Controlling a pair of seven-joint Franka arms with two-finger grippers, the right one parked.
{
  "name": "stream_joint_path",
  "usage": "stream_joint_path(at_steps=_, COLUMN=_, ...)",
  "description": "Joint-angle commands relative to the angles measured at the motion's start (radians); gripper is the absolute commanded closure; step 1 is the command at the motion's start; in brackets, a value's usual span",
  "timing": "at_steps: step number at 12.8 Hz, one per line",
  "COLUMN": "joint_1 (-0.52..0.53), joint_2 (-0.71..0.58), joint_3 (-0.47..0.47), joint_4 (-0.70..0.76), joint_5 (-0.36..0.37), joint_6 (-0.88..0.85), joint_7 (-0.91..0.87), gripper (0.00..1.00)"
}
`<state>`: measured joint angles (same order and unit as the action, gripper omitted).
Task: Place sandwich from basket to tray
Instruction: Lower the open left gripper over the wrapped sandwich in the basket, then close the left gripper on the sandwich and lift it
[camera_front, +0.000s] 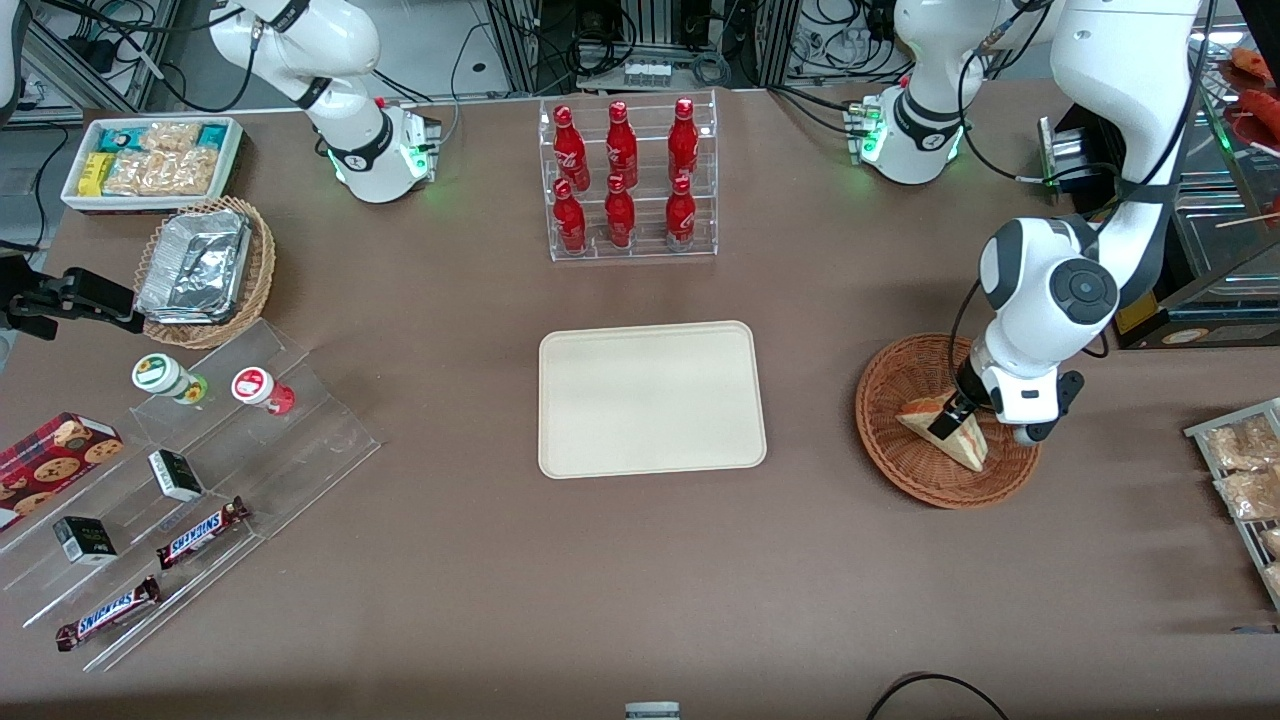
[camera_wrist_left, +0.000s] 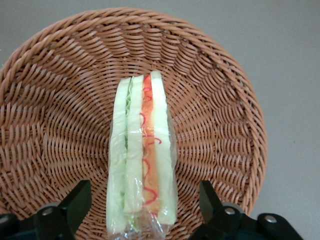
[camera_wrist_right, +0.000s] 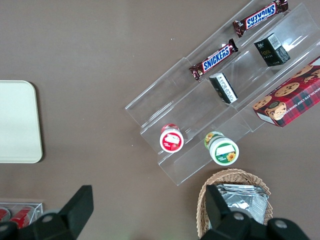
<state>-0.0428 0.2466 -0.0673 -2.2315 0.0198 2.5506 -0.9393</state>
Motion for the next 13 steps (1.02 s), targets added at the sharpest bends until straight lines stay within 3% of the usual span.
stream_joint_path(at_steps=1, joint_1=-0.005, joint_2=-0.001, joint_3=0.001, joint_4=-0.011, joint_5=-0.003, joint_6=0.025, joint_7=-0.053, gripper=0.66)
stream_joint_path(at_steps=2, joint_1=-0.005, joint_2=-0.003, joint_3=0.001, joint_4=-0.013, joint_5=-0.003, joint_6=0.022, joint_7=-0.052, gripper=0.92)
stream_joint_path(at_steps=3, joint_1=-0.005, joint_2=-0.004, joint_3=0.001, joint_4=-0.01, joint_5=-0.003, joint_6=0.017, joint_7=-0.05, gripper=1.0)
stream_joint_path(at_steps=6, joint_1=-0.005, joint_2=-0.027, joint_3=0.001, joint_4=0.041, joint_5=-0.001, joint_6=-0.059, joint_7=-0.042, gripper=1.0)
stream_joint_path(at_steps=10, joint_1=-0.009, joint_2=-0.024, joint_3=-0.057, joint_4=0.339, joint_5=0.008, joint_6=-0.502, joint_7=-0.036, gripper=1.0)
stream_joint_path(at_steps=13, joint_1=-0.009, joint_2=-0.007, joint_3=-0.152, joint_4=0.531, joint_5=0.008, joint_6=-0.654, joint_7=-0.024, gripper=1.0)
